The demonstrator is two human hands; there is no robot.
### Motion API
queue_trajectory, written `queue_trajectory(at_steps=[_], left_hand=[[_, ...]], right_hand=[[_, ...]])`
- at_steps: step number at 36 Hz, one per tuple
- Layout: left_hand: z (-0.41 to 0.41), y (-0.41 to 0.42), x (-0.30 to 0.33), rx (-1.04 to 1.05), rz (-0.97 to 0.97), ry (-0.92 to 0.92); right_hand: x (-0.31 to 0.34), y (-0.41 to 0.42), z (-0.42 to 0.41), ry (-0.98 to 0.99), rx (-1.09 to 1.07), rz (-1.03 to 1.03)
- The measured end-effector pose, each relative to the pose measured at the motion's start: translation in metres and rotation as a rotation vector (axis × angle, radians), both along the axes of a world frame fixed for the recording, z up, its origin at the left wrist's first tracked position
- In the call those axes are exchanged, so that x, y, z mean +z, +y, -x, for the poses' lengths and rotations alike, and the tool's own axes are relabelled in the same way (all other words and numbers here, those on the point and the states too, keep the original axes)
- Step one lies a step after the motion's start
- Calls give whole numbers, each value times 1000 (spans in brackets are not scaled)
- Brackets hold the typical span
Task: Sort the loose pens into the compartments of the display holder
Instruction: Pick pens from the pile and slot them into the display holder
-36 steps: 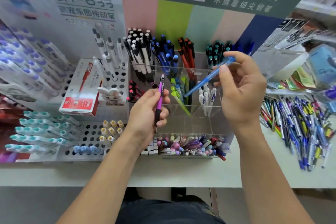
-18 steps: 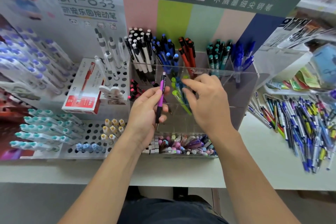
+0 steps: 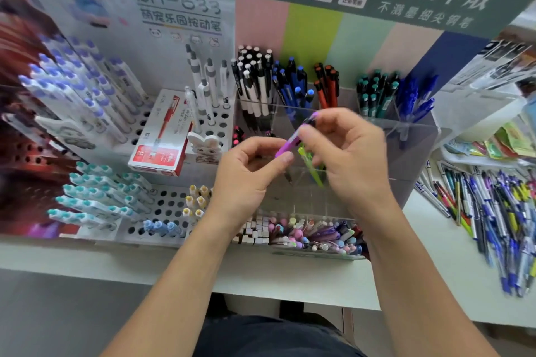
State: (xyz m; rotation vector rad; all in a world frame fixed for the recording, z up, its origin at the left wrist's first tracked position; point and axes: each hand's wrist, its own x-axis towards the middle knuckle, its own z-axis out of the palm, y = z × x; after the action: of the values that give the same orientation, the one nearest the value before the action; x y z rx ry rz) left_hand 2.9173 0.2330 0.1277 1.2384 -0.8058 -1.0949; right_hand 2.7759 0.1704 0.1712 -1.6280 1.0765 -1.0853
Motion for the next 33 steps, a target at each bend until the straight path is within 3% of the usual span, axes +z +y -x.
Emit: queue_trajectory(at_steps=[3, 6, 14, 19, 22, 27, 33], left_hand=[[-5, 0, 0, 137, 26, -69], [-4, -1, -1, 217, 41, -156], [-8, 2, -8, 261, 23, -282], [-10, 2, -9, 207, 31, -325], [-5, 3, -10, 191, 50, -317], [21, 3, -9, 187, 183, -260], [103, -1, -4, -49, 262, -195]], right_hand=[[11, -5, 4, -42, -121, 183], [16, -7, 4, 74, -112, 307], [-19, -10, -20, 779, -5, 435], [-20, -6, -36, 957, -21, 529], [-23, -3, -32, 879, -87, 574], [-14, 14, 6, 531, -260, 542], [-24, 36, 99, 313, -526, 349]])
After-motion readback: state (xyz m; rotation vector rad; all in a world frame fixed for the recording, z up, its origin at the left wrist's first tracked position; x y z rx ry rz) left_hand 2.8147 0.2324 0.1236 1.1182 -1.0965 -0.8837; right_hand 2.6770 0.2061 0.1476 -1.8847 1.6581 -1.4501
